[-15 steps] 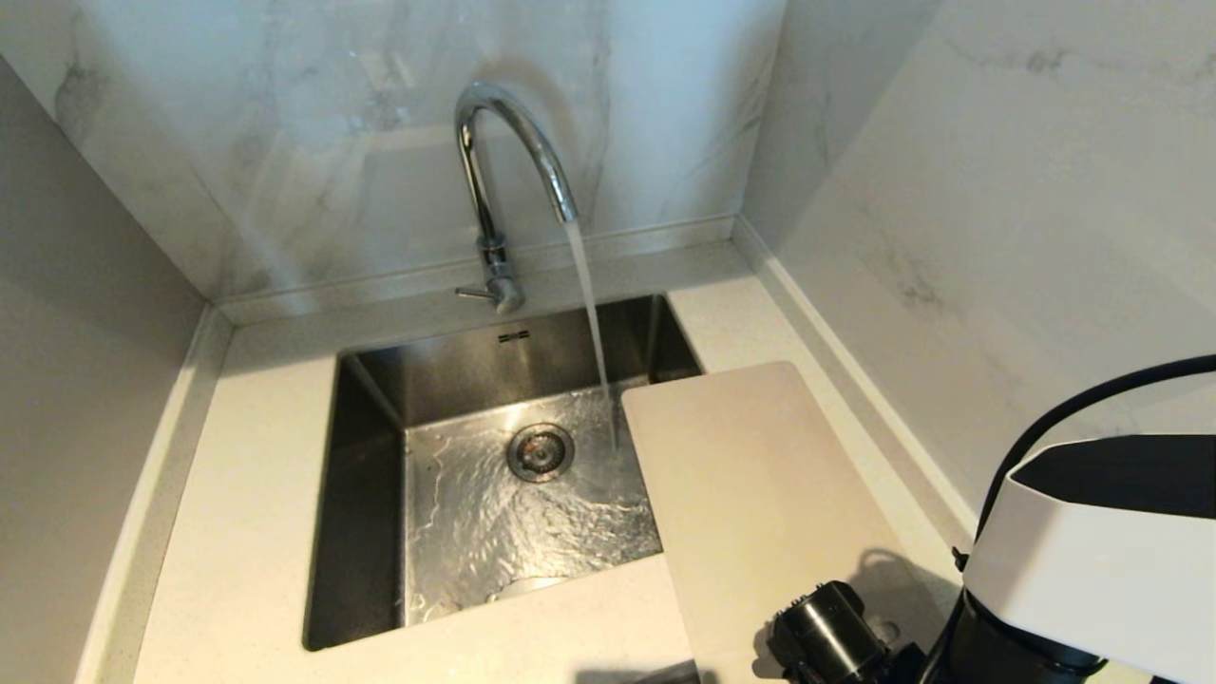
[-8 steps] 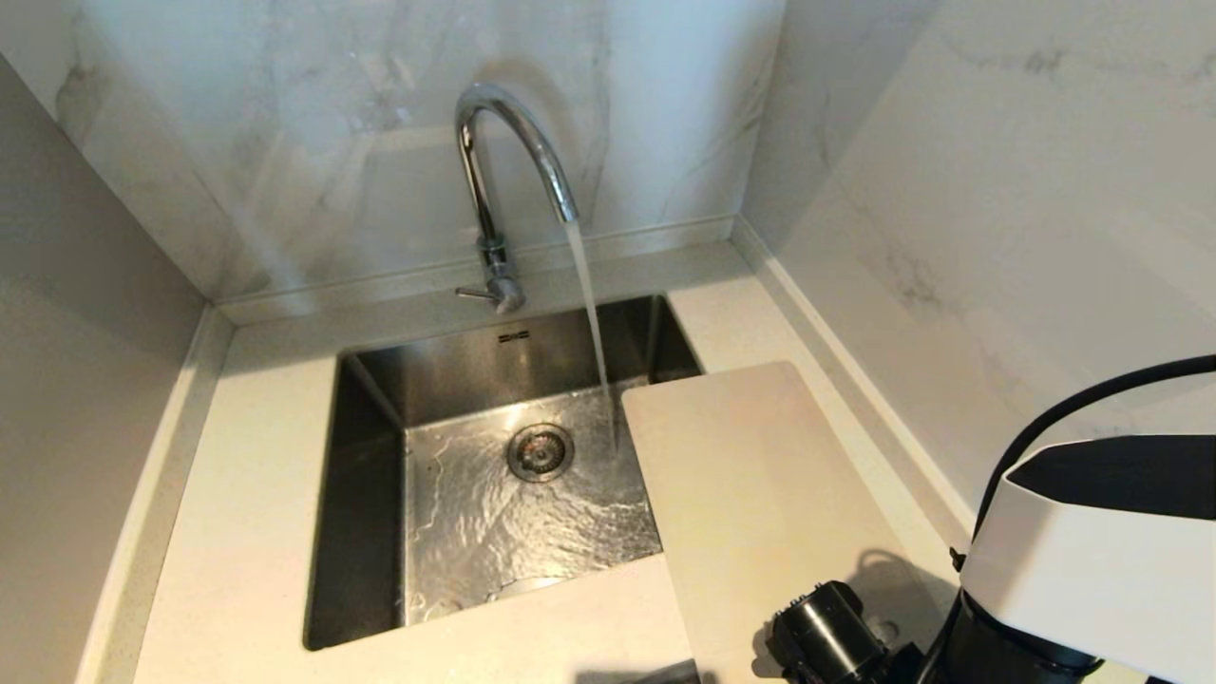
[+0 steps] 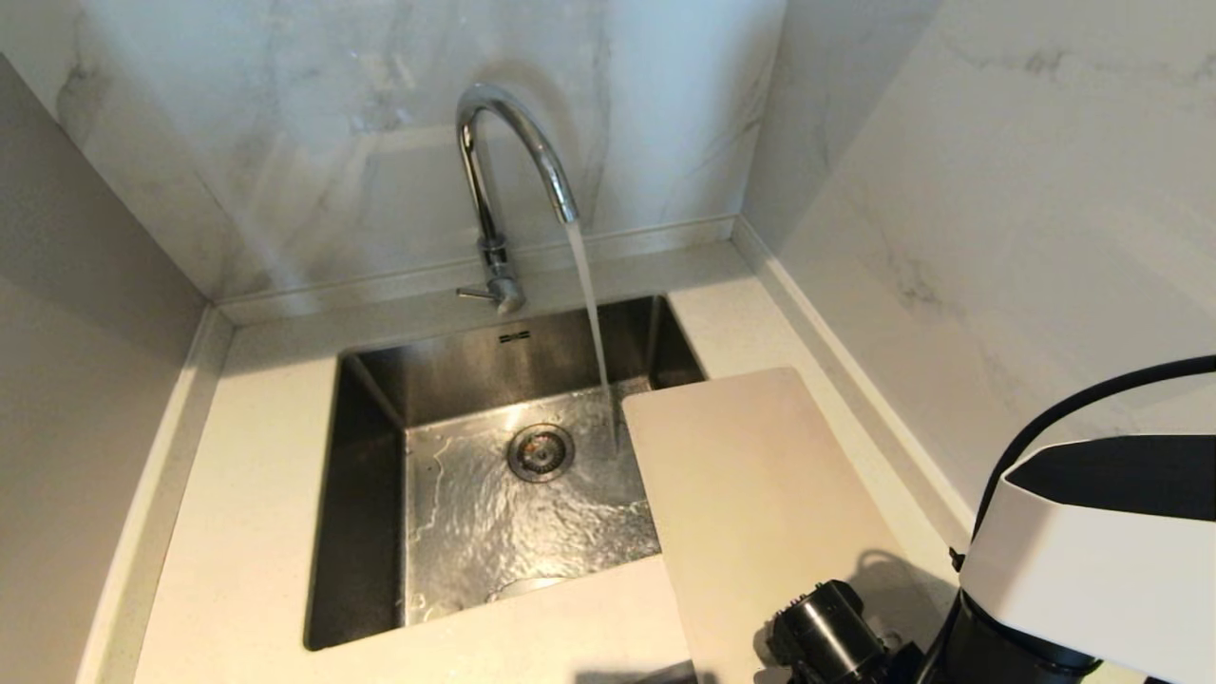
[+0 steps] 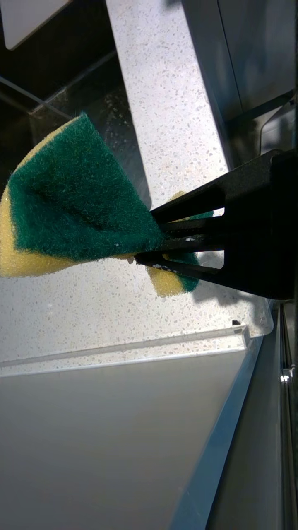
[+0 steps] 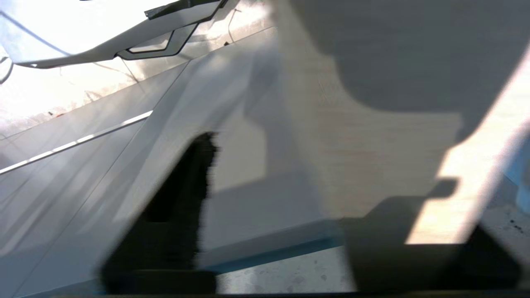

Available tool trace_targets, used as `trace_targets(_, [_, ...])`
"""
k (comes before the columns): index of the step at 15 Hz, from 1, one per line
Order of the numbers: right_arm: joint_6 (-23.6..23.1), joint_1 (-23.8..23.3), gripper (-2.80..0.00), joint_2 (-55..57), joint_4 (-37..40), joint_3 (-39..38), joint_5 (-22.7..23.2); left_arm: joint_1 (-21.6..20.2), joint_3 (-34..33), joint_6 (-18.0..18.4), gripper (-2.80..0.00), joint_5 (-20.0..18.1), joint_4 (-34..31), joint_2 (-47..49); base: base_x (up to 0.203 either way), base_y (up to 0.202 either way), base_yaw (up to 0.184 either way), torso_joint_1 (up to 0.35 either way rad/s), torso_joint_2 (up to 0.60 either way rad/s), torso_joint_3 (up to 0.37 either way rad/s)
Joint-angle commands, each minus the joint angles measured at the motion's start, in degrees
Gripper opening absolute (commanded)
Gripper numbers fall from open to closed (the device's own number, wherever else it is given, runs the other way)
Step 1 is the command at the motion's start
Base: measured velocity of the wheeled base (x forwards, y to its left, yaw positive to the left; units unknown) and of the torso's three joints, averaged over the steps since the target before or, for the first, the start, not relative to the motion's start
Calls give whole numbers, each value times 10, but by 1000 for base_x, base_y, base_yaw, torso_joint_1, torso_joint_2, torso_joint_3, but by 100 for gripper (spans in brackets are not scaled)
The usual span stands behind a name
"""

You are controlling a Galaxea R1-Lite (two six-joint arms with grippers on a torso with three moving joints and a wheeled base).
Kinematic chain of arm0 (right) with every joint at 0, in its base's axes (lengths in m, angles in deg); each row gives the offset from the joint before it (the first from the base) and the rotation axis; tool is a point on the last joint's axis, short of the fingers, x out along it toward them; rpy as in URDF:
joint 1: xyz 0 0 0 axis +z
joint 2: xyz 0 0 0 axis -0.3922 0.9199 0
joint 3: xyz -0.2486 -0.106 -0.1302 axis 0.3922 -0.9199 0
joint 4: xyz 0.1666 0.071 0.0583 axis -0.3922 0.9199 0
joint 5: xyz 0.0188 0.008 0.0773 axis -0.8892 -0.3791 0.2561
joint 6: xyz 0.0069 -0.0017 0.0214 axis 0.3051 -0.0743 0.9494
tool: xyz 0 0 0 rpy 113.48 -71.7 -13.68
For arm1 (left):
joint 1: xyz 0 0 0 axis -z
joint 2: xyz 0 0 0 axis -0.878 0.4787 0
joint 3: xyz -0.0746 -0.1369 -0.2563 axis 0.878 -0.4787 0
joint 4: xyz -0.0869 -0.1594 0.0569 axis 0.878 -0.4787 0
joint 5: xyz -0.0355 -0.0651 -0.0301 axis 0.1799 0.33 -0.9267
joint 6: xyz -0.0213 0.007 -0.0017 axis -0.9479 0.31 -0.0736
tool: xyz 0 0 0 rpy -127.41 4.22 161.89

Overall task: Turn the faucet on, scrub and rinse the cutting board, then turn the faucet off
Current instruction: Pick up the cutting board

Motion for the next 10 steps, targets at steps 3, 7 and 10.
trace_targets(3, [-2, 0, -280, 3, 0, 0, 0, 0, 0, -1, -280, 1, 0, 0, 0, 0, 0, 0, 0, 0])
trace_targets(7, [-2, 0, -280, 3, 1, 0, 0, 0, 0, 0, -280, 0, 0, 0, 0, 0, 0, 0, 0, 0])
trace_targets(10, [-3, 0, -280, 1, 0, -2, 0, 0, 0, 0, -280, 1, 0, 0, 0, 0, 0, 0, 0, 0])
